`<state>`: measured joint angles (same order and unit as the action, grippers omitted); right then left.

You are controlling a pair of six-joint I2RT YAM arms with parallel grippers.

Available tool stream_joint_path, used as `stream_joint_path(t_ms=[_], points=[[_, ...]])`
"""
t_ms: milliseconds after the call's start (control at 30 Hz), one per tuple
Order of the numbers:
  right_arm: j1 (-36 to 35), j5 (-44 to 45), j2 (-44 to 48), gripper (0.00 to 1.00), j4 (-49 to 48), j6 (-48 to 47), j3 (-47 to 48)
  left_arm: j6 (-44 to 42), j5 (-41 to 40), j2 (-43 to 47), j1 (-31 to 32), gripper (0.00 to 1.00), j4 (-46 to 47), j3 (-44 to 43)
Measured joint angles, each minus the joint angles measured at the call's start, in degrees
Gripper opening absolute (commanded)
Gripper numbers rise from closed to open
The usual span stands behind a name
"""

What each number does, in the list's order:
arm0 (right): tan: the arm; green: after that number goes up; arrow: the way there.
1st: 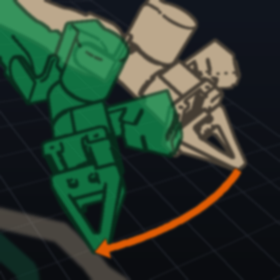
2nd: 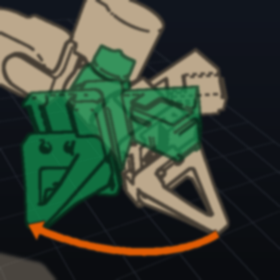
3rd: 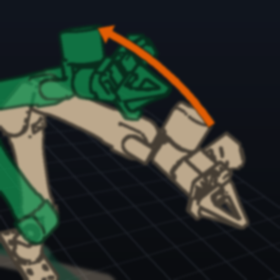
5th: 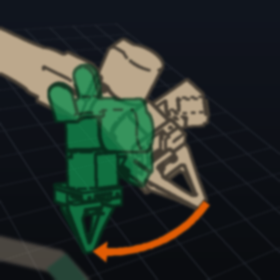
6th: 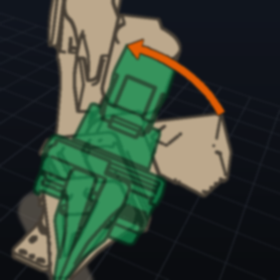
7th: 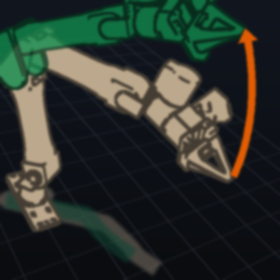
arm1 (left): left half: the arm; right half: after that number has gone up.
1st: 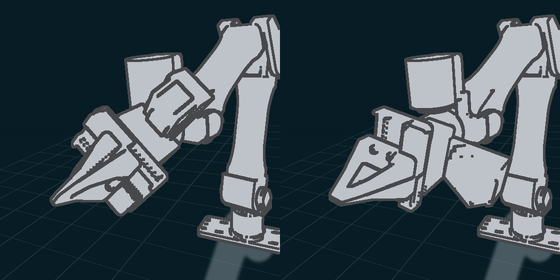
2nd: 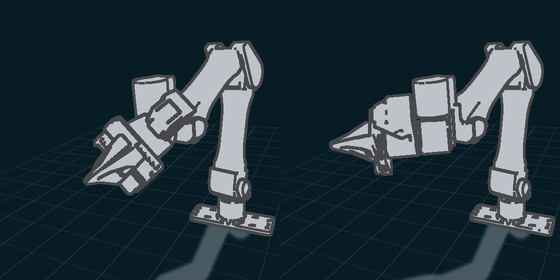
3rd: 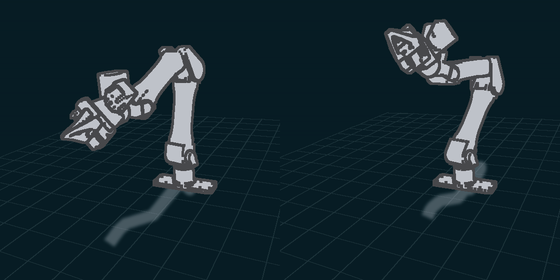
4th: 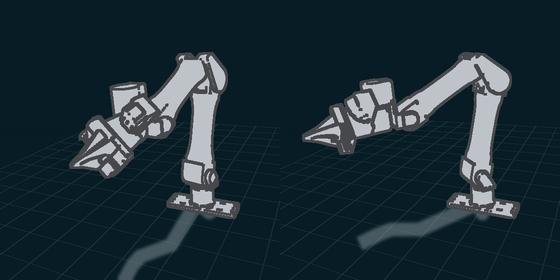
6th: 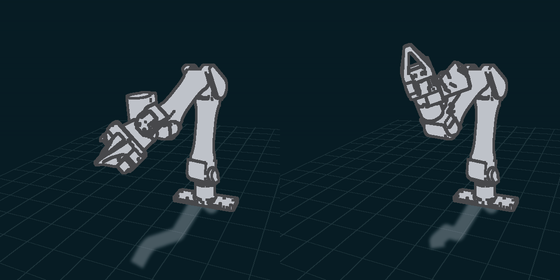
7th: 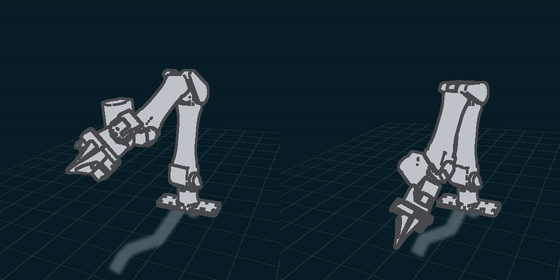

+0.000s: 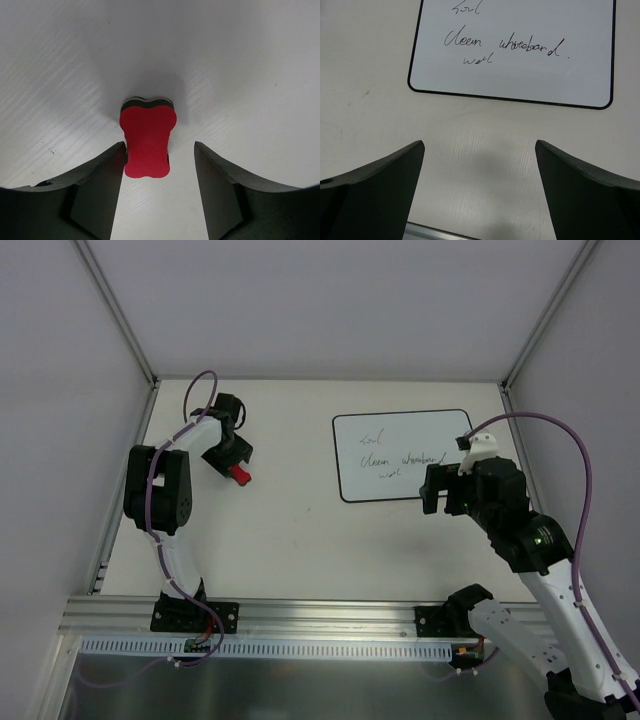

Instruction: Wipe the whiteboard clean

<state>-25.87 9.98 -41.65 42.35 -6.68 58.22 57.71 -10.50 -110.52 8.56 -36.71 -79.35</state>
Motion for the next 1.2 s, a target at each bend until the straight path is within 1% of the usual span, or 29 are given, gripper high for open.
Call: stream_joint_path(t_ms=[100,267,300,500,533,633,667,733,767,933,967,1033,1100,1200], points=[[0.0,0.0,0.0,0.99,0.0,0.0,-0.1,0.0,0.0,0.0,0.0,0.54,0.0,0.0],[0.0,0.0,0.0,0.99,0.0,0.0,-0.1,0.0,0.0,-0.1,0.0,0.52,0.0,0.0],[0.0,0.0,0.0,0.99,0.0,0.0,-0.1,0.0,0.0,-0.2,0.0,0.5,0.0,0.0],[0.0,0.0,0.2,0.99,0.0,0.0,-0.3,0.0,0.0,-1.3,0.0,0.48,0.0,0.0],[0.0,0.0,0.2,0.99,0.0,0.0,-0.6,0.0,0.0,-1.6,0.0,0.45,0.0,0.0],[0.0,0.0,0.2,0.99,0.0,0.0,-1.0,-0.1,0.0,-2.1,0.0,0.42,-0.1,0.0],[0.0,0.0,0.2,0.99,0.0,0.0,-1.0,-0.1,0.0,-2.1,0.0,0.38,-0.1,0.0],[0.0,0.1,0.2,0.99,0.0,0.0,-1.0,-0.2,0.0,-2.1,0.0,0.32,0.0,0.0],[0.0,0.2,0.2,0.99,0.0,0.0,-1.0,-0.3,0.0,-2.1,0.0,0.26,0.0,0.0],[0.0,2.3,-0.8,0.99,-0.6,-0.4,-1.5,-1.5,0.0,-1.9,0.0,0.22,0.0,0.0],[0.0,3.7,-1.8,0.99,-0.7,-0.7,-1.6,-2.3,0.0,-1.9,0.0,0.2,0.0,0.0],[0.6,4.8,-4.1,0.99,-1.0,-1.2,-1.4,-3.5,0.2,-1.6,0.0,0.2,0.0,0.1],[2.8,4.9,-8.3,0.99,-1.3,-1.5,-0.7,-5.7,0.9,-1.0,0.1,0.2,-0.1,0.5],[11.0,3.5,-17.5,0.99,-1.8,-0.5,2.6,-9.2,1.3,0.7,0.5,0.2,-0.1,1.2]])
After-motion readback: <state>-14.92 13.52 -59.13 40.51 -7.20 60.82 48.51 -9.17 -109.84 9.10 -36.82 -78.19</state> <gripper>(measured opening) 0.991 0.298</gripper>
